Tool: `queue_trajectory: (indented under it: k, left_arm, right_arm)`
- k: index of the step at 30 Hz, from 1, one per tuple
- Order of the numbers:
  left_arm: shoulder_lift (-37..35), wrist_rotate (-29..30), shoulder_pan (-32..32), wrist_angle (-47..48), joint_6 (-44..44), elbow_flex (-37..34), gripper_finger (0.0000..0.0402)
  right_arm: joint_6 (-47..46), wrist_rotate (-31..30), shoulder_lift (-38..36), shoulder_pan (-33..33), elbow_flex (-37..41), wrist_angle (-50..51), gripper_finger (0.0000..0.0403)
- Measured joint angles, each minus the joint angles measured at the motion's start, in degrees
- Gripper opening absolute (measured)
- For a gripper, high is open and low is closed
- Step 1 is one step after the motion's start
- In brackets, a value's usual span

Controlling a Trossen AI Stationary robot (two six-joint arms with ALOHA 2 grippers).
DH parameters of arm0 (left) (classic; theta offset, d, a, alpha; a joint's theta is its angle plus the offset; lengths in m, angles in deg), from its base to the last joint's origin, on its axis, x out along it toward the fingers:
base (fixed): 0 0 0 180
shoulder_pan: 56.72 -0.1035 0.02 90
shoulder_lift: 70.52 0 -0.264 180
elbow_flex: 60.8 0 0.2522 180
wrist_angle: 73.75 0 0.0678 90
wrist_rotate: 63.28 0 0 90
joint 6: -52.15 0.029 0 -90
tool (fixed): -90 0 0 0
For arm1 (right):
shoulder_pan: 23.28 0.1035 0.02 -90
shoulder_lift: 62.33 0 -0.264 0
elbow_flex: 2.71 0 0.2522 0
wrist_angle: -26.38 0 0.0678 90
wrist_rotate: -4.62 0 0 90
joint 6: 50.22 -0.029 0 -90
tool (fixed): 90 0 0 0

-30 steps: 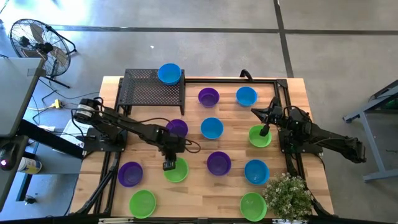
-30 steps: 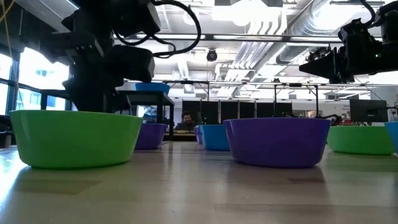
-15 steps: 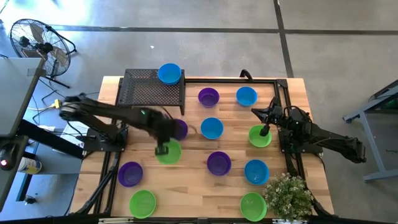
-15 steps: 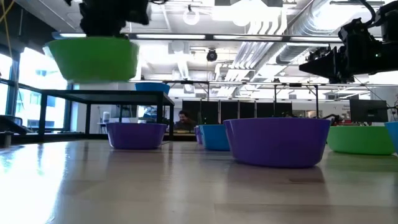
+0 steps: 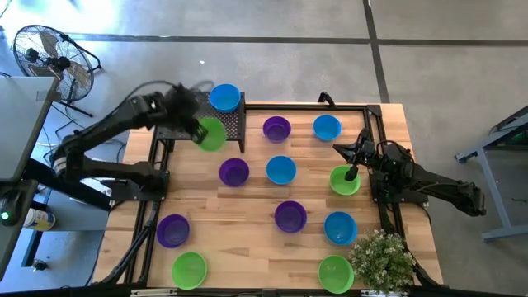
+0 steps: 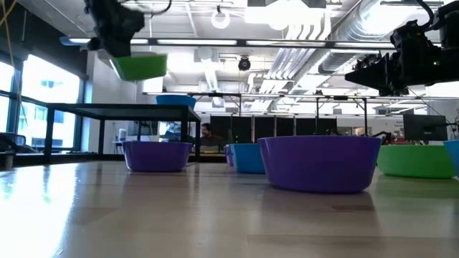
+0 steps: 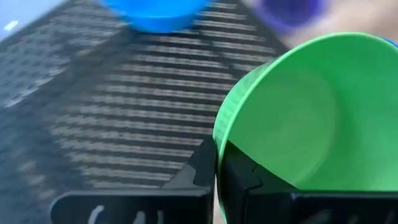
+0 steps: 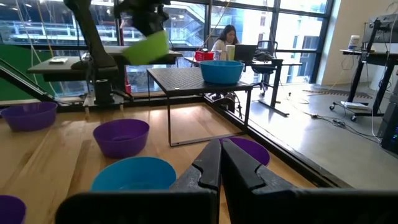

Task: Pick & Place Mini bowls
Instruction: Put the green bowl on the shelf

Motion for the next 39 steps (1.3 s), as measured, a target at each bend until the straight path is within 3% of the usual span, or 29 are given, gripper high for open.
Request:
queue_trajectory:
  k: [7,14,20,29,39]
  left_arm:
    - [2.0,-3.1,-18.2,0.5,6.4,0.0,0.0001]
    - [4.5,-6.4,-28.8,-0.4,9.1,1.1,0.0001]
    - [8.6,-7.0,-29.5,-1.2,8.1,4.5,0.0001]
    - [16.5,-2.1,-29.5,3.6,7.2,13.4,0.0001]
    - [18.4,0.7,-29.5,8.8,9.6,14.2,0.0001]
  right_arm:
    - [-1.5,0.0,0.0,0.0,0.0,-0.7,0.0]
    - [-1.5,0.1,0.1,0.0,0.0,-1.7,0.0]
    - [-1.5,0.5,0.0,0.0,0.0,-1.7,0.0]
    - [-1.5,1.9,0.0,0.0,0.0,-1.9,0.0]
    - [-1.5,3.3,0.1,0.0,0.0,-1.9,0.0]
